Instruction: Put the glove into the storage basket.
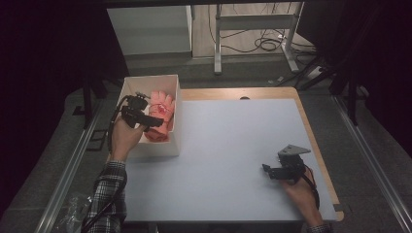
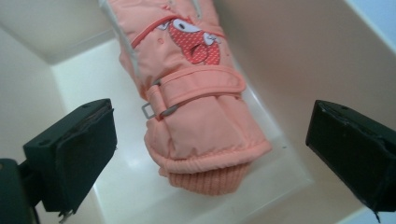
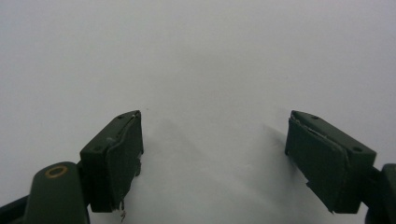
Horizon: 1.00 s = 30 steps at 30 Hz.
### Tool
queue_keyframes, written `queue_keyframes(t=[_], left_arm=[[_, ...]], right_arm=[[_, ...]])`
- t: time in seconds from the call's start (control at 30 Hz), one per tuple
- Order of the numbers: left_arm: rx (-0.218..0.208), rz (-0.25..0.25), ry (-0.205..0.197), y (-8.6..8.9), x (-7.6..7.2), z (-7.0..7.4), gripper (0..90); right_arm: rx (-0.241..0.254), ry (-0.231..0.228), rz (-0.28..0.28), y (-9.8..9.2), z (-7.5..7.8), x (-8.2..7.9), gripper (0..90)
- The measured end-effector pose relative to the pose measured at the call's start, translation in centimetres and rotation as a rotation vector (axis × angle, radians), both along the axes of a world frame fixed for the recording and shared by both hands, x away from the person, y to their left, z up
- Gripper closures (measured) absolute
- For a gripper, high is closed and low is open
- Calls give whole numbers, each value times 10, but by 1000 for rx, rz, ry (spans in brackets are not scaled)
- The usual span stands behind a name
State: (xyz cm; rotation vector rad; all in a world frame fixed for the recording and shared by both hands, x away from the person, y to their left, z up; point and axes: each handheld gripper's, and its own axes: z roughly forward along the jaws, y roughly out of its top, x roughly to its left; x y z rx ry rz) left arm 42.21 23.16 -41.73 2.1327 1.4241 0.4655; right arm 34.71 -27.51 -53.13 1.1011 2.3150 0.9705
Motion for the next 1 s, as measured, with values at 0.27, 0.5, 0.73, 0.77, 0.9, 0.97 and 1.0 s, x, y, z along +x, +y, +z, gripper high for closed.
queue_keyframes(t=[0.27, 0.5, 0.73, 0.77, 0.9, 0.97, 1.0], left_arm=[[-19, -29, -23, -4, -7, 5, 20], [-32, -57, -55, -8, -16, 9, 12], [-38, -76, -82, -12, -24, 11, 10], [-44, -88, -90, -14, -27, 11, 9], [-47, -112, -104, -20, -33, 12, 9], [-53, -127, -113, -23, -36, 12, 9], [-57, -129, -117, -24, -38, 12, 9]], right_arm=[[0, 0, -1, 0, 0, 0, 193], [0, 0, -1, 0, 0, 0, 193], [0, 0, -1, 0, 0, 0, 193], [0, 0, -1, 0, 0, 0, 193], [0, 0, -1, 0, 0, 0, 193], [0, -1, -1, 0, 0, 0, 193], [0, 0, -1, 0, 0, 0, 193]])
